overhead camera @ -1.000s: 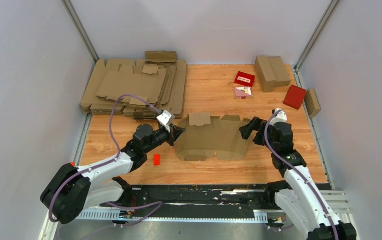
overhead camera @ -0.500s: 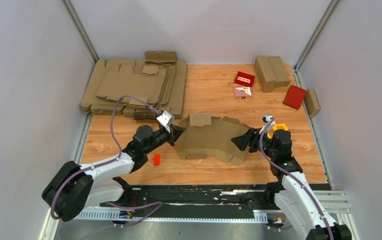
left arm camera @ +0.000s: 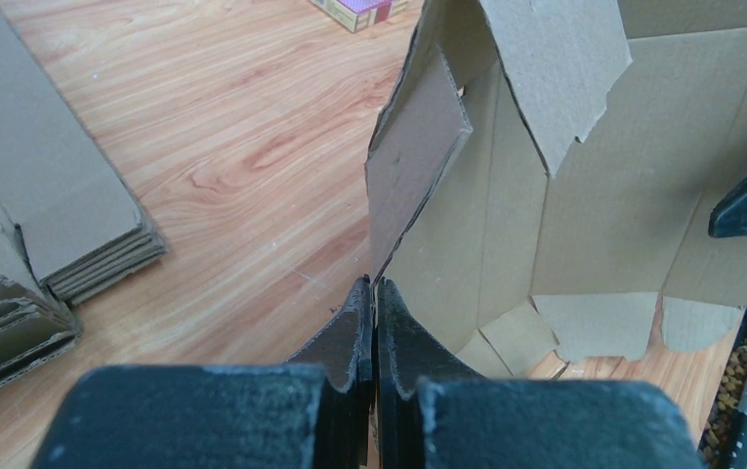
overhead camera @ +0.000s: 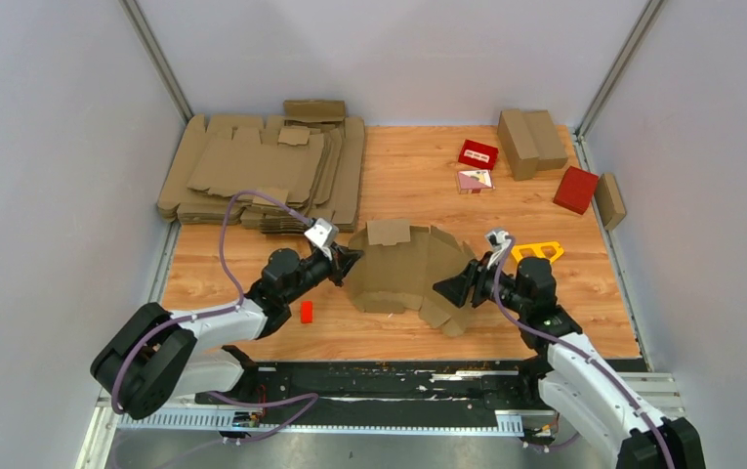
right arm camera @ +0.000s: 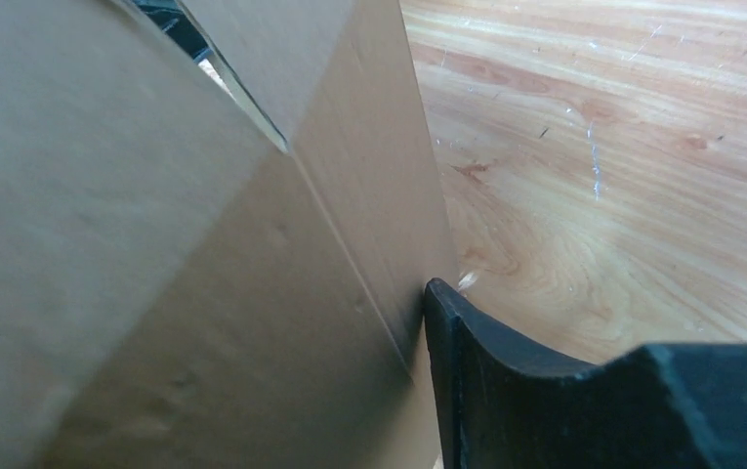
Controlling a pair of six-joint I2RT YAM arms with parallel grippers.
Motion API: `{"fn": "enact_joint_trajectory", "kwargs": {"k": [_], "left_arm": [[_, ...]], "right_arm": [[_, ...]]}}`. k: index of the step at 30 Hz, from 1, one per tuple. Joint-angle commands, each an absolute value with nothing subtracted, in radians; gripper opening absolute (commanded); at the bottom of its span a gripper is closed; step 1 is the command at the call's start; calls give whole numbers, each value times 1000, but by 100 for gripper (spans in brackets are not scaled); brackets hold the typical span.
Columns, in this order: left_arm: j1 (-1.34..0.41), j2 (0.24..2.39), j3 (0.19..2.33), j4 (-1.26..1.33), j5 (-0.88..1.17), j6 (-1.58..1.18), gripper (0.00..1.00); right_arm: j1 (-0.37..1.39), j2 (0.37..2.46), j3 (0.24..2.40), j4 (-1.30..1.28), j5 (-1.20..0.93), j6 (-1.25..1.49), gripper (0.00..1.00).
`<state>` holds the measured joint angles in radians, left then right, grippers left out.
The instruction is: Fold the paper box
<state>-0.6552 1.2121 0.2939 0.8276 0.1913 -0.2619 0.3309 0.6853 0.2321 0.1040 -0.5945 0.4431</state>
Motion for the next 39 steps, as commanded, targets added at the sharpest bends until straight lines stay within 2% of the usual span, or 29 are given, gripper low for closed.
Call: {"fn": "enact_joint_trajectory", "kwargs": {"k": [1, 7, 9, 14, 24, 33, 39], "left_arm": [[-663, 1217, 276, 918, 155, -280, 0], [-685, 1256, 259, 999, 127, -319, 0], [-690, 1260, 261, 1003, 123, -319, 0], [-691, 1239, 260, 980, 106, -313, 0], [-691, 1258, 272, 964, 92, -373, 5], [-690, 1251, 263, 954, 20, -371, 2], [-690, 1268, 258, 1011, 63, -391, 0]], "right_arm": [[377, 748, 208, 222, -581, 456, 58], [532, 828, 263, 199, -469, 399, 56], [560, 836, 290, 162, -428, 380, 51], [565, 807, 302, 140, -427, 356, 32], [567, 700, 282, 159, -511, 313, 17], [623, 797, 303, 207, -579, 275, 14], [670, 826, 313, 205, -589, 245, 14]]}}
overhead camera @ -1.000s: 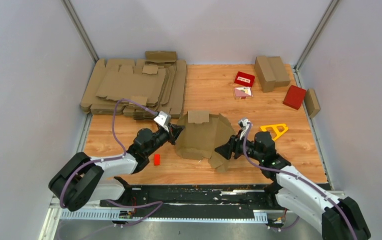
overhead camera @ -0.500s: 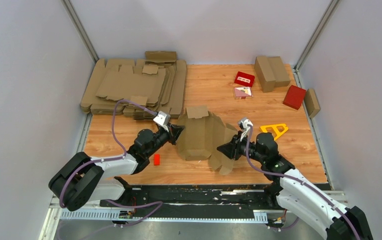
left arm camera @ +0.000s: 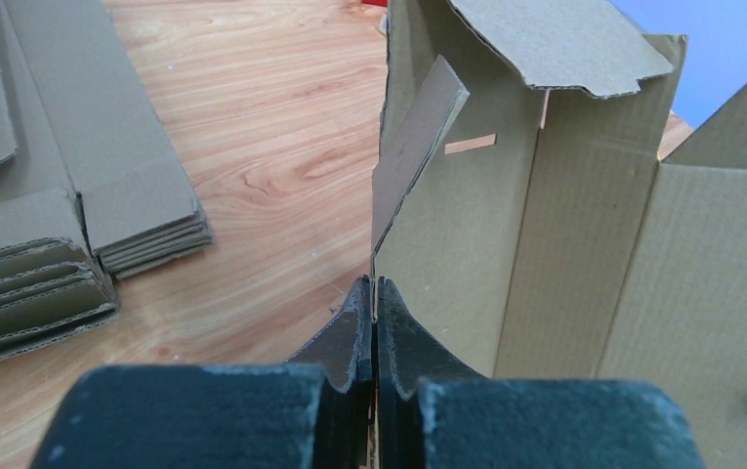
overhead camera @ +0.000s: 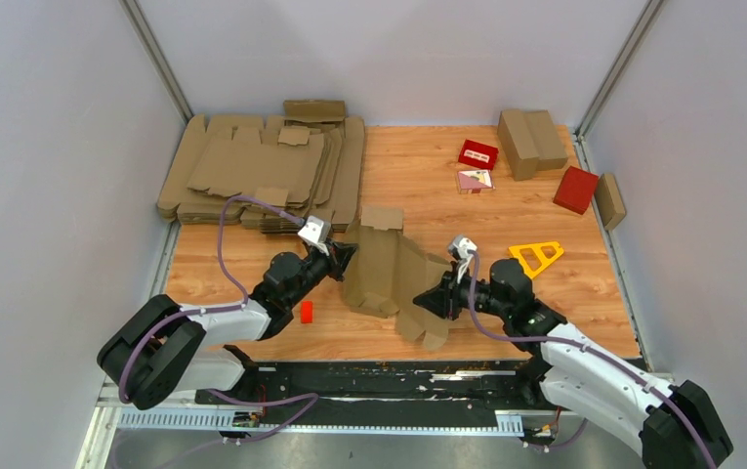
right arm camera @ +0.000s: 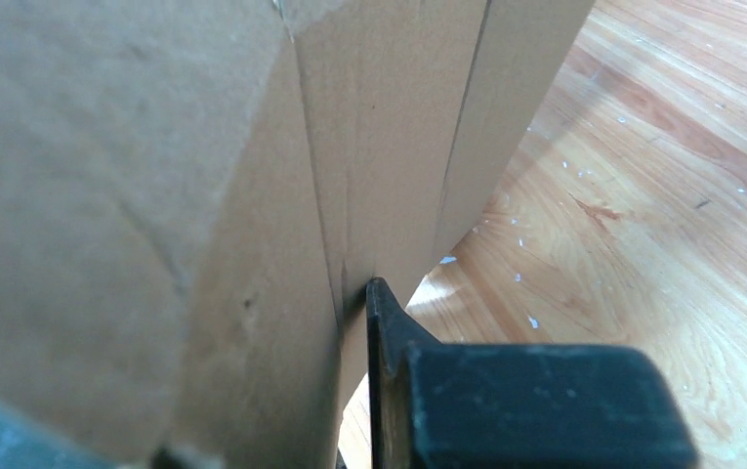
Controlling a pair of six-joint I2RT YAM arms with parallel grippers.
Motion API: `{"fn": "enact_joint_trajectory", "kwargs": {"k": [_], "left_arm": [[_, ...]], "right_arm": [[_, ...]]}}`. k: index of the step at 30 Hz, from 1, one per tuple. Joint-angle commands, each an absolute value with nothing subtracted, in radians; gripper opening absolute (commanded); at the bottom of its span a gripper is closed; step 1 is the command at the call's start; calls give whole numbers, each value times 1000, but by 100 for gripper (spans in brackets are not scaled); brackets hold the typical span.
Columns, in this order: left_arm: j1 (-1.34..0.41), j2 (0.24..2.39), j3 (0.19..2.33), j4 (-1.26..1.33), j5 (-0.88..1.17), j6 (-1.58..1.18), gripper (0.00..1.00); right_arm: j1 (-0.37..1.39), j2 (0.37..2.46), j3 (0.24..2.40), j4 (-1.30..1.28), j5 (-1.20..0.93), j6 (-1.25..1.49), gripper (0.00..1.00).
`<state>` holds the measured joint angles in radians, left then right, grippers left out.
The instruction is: Fold the paper box
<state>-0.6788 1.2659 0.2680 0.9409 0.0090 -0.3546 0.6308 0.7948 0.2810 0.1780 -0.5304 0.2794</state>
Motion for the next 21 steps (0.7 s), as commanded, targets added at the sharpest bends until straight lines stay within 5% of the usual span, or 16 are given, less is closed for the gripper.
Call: {"fn": "enact_joint_trajectory", "kwargs": {"k": [1, 7, 16, 21], "left_arm": [[-690, 1277, 257, 1022, 64, -397, 0], [-691, 1315, 256, 1071, 110, -419, 0], [-691, 1278, 277, 958, 230, -413, 39], [-690, 1294, 273, 915, 303, -426, 52]], "right_arm": [[678, 839, 317, 207, -584, 244, 14], [701, 859, 330, 178, -424, 262, 13], [703, 736, 310, 101, -251, 262, 14], [701, 734, 308, 96, -246, 260, 14]]}}
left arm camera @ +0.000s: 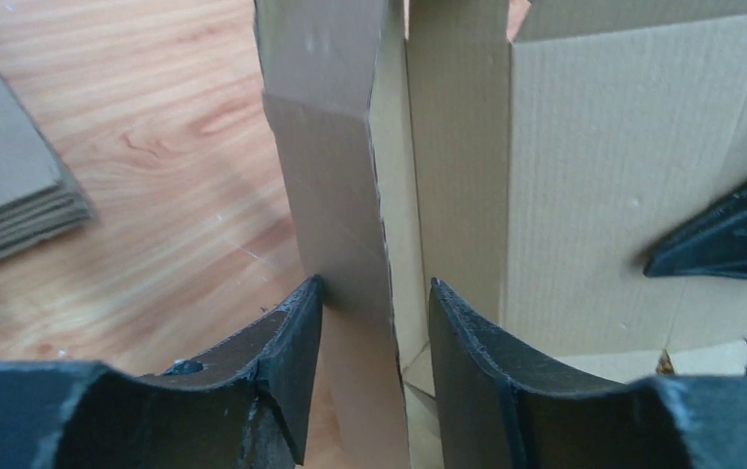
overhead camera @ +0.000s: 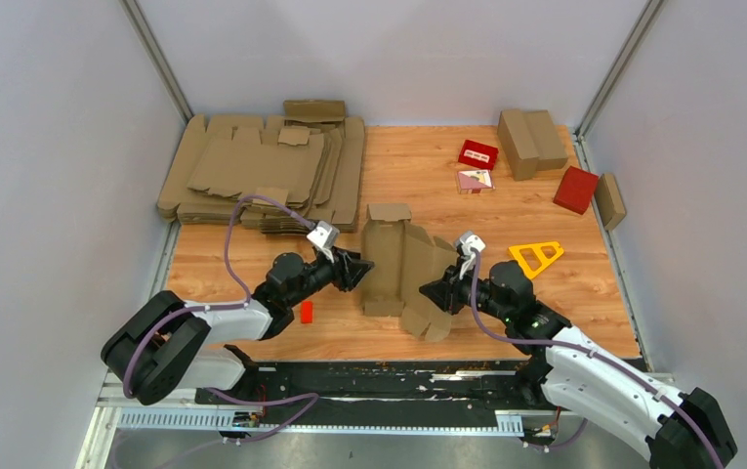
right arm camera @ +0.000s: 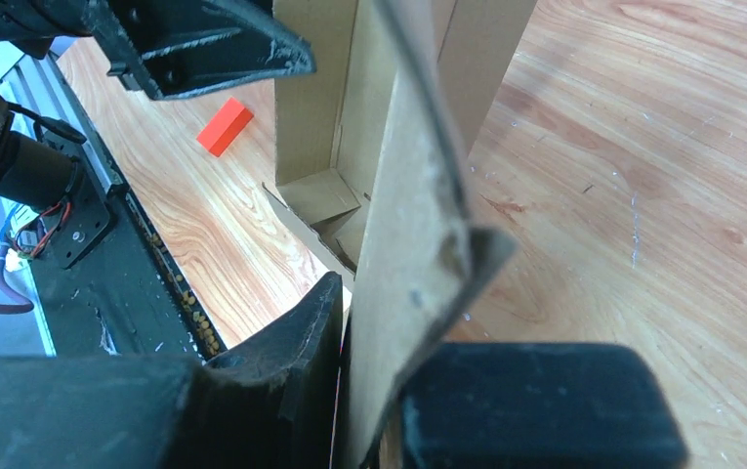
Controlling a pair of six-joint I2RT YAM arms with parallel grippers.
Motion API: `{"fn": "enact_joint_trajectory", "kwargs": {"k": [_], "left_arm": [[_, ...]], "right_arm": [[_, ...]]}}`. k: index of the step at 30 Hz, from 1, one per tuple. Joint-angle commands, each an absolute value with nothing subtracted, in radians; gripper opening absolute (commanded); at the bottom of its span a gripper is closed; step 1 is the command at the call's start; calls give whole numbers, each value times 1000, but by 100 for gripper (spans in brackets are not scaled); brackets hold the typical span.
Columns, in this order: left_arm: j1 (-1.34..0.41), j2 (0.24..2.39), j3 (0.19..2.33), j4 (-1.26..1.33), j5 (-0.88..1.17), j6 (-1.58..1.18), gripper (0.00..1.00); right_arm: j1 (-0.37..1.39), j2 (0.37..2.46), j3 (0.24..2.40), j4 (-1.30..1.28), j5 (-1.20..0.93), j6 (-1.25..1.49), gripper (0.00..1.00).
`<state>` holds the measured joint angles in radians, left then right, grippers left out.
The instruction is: Fold the paper box
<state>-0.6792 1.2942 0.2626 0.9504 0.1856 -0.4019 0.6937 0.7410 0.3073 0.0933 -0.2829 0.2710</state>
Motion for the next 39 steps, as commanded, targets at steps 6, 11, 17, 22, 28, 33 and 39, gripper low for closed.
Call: {"fn": "enact_joint_trajectory", "kwargs": {"k": [6, 11, 17, 22, 28, 33, 39], "left_arm": [[-691, 1318, 277, 879, 361, -420, 64], [-691, 1368, 317, 816, 367, -406, 77], [-690, 1369, 321, 784, 372, -369, 84], [-691, 1353, 337, 729, 400, -325, 89], [-690, 1355, 345, 726, 423, -310, 91], [-690, 1330, 332, 719, 433, -281, 91], [-697, 1315, 299, 732, 403, -256, 91]], "right_arm": [[702, 736, 304, 104, -252, 261, 14], [702, 753, 315, 96, -258, 256, 14], [702, 751, 315, 91, -264, 246, 14], [702, 753, 322, 75, -264, 233, 15], [702, 788, 367, 33, -279, 230, 14], [701, 754, 345, 43, -272, 215, 15], [702, 725, 327, 46, -302, 182, 17]]}}
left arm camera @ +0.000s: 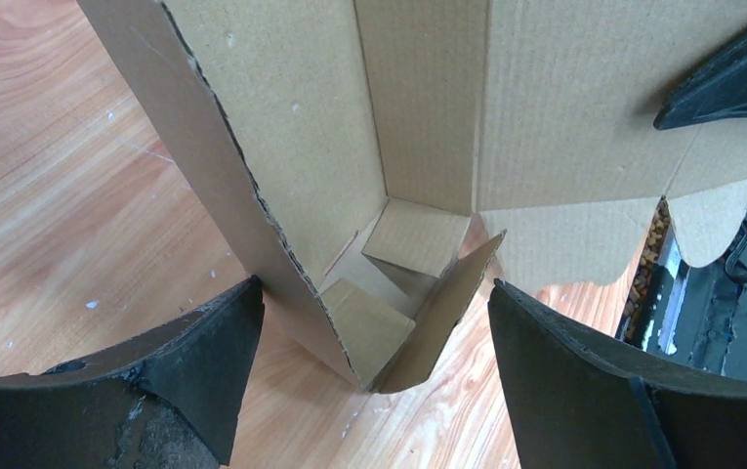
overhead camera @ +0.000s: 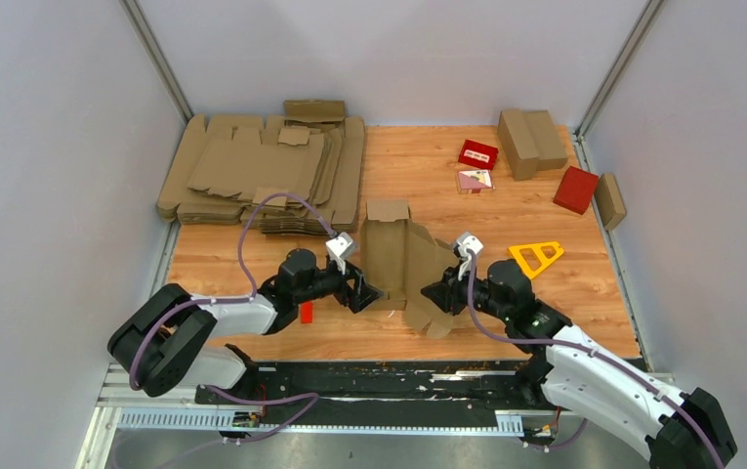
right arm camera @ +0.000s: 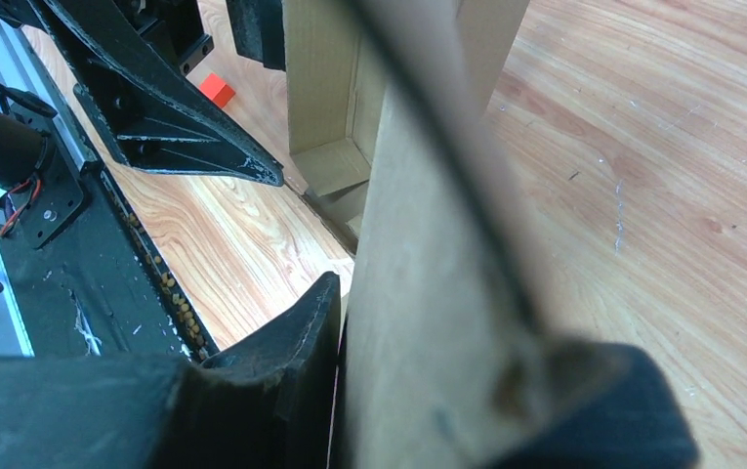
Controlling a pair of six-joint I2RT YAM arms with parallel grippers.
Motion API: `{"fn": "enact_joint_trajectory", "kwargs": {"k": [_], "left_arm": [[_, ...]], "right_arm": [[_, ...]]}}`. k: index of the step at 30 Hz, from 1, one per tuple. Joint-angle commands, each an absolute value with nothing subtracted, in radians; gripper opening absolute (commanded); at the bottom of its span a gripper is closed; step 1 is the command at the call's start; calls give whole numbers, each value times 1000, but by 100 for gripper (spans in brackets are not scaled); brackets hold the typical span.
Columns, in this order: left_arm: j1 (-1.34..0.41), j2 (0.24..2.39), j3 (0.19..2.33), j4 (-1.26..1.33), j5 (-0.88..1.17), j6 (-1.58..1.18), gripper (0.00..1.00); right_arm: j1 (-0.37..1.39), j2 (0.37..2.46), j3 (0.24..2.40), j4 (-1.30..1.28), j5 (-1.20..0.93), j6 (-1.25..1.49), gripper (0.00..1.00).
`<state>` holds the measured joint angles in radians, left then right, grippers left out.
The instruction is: Fold the paper box
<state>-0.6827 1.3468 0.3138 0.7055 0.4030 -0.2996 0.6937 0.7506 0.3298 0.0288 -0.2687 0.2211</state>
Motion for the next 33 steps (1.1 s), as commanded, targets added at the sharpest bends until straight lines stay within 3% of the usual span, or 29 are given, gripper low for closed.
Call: {"fn": "enact_joint_trajectory", "kwargs": {"k": [1, 8, 21, 33], "left_arm": [[-700, 1315, 291, 738, 392, -252, 91], [-728, 1311, 279, 726, 323, -217, 78], [-827, 1222, 248, 670, 194, -142, 88], [-840, 1320, 323, 582, 11, -144, 63]], "right_arm": [[702, 721, 314, 57, -309, 179, 18], [709, 720, 259, 99, -321, 166, 19], [757, 717, 241, 84, -271, 198, 17], [763, 695, 239, 77, -268, 203, 16]]}}
